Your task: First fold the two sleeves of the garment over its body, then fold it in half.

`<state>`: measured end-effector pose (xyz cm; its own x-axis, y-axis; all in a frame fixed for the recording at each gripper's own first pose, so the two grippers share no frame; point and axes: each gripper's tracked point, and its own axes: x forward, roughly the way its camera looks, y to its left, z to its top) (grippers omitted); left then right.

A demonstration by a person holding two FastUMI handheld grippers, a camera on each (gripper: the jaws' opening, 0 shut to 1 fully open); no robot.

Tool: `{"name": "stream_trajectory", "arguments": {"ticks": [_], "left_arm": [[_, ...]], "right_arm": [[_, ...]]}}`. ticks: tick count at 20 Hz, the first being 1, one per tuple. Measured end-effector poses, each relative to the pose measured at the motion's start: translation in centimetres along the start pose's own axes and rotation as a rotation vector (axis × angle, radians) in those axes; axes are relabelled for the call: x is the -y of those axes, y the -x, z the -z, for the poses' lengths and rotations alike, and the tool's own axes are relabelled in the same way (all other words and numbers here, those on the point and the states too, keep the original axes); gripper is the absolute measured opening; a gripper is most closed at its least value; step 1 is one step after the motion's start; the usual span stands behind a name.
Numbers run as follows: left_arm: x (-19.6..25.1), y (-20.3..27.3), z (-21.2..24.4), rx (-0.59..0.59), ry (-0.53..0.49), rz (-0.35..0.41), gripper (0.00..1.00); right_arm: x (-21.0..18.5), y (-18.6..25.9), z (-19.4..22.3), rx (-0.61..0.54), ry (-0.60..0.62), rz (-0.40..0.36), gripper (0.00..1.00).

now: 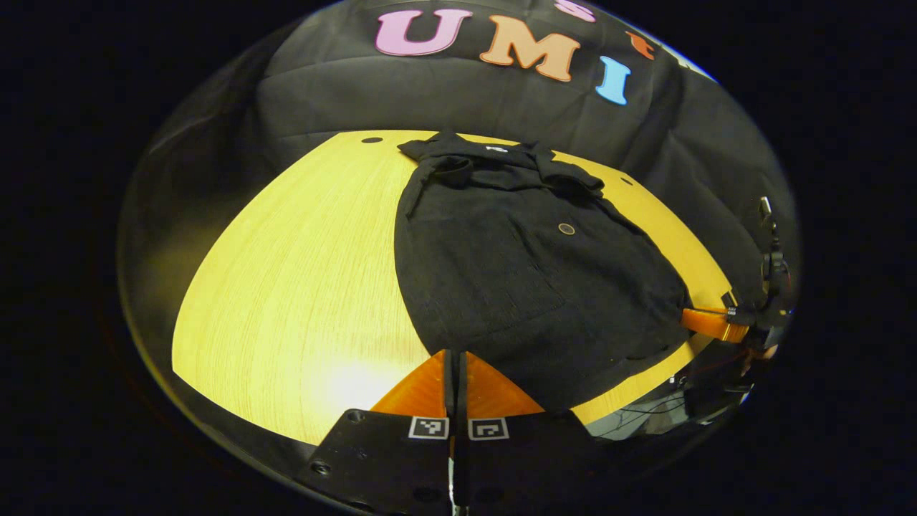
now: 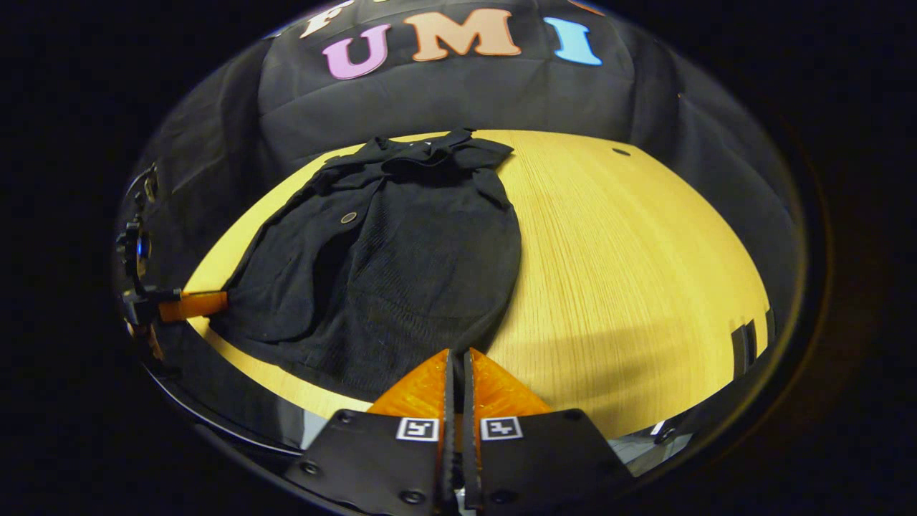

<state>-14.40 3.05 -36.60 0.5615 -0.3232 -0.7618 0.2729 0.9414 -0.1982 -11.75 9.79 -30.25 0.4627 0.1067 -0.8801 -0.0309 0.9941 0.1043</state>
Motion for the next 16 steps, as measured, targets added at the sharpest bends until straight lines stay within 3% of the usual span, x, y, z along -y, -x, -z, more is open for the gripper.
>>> {"name": "stream_trajectory", "arguments": {"ticks": [1,5,11,13,16], "left_arm": [[0.0,0.3,-0.1,0.004,0.015,-0.005,0.00],[1.0,2.0,-3.2,0.075,0.020,0.021,0.00],[2.2,4.0,-11.5,0.188,0.025,0.082,0.00],[1.9,4.5,-14.7,0.230,-0.001,0.079,0.00],[1.3,4.6,-19.0,0.270,-0.033,0.055,0.00]], "right_arm": [[0.1,0.2,-0.1,-0.010,0.007,0.009,0.03],[-1.1,1.8,-2.8,0.066,0.034,-0.007,0.02],[-3.2,6.1,-12.6,0.258,0.031,-0.073,0.02],[-3.1,7.5,-15.8,0.317,0.043,-0.071,0.06],[-2.8,8.4,-20.3,0.382,0.032,-0.081,0.02]]}}
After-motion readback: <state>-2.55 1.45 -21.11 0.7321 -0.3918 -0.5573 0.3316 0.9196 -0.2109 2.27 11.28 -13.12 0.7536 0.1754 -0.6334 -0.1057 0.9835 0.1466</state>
